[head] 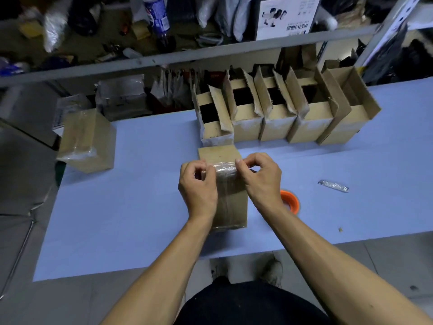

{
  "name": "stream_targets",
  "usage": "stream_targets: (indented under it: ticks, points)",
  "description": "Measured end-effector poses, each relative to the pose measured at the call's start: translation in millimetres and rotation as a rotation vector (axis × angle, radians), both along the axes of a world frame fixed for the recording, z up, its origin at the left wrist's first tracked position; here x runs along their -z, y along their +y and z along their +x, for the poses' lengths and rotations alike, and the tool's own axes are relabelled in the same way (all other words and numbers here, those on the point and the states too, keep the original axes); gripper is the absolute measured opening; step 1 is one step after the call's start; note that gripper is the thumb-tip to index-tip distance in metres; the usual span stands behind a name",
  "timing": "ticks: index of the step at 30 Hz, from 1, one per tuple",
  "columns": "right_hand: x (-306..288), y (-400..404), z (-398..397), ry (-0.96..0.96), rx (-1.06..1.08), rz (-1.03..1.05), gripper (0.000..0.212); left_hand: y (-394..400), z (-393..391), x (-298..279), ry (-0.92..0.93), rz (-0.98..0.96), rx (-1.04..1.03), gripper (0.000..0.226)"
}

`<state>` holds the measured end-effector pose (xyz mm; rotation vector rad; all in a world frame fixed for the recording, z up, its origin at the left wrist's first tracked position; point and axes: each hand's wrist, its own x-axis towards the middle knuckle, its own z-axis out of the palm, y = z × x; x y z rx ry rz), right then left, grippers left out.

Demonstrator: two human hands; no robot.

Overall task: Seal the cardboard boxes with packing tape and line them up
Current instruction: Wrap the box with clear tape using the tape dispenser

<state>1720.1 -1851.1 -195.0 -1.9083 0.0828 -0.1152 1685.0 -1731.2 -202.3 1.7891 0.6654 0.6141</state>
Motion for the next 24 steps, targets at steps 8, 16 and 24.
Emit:
stream_targets:
  ticks: [8, 16, 24]
  points:
    - [7.7, 28.5, -12.1, 0.159, -0.057, 0.002, 0.036, 4.0, -8.8, 5.2, 0.15, -0.426, 0.032, 0.046]
    - [6.6, 41.1, -17.5, 0.177, -0.12, -0.108, 0.035, 18.4, -15.2, 14.2, 0.212, -0.63, 0.021, 0.067]
    - [11.0, 12.1, -0.5, 0.369, -0.398, 0.058, 0.077, 31.7, 3.9, -1.0, 0.236, -0.873, -0.262, 0.016]
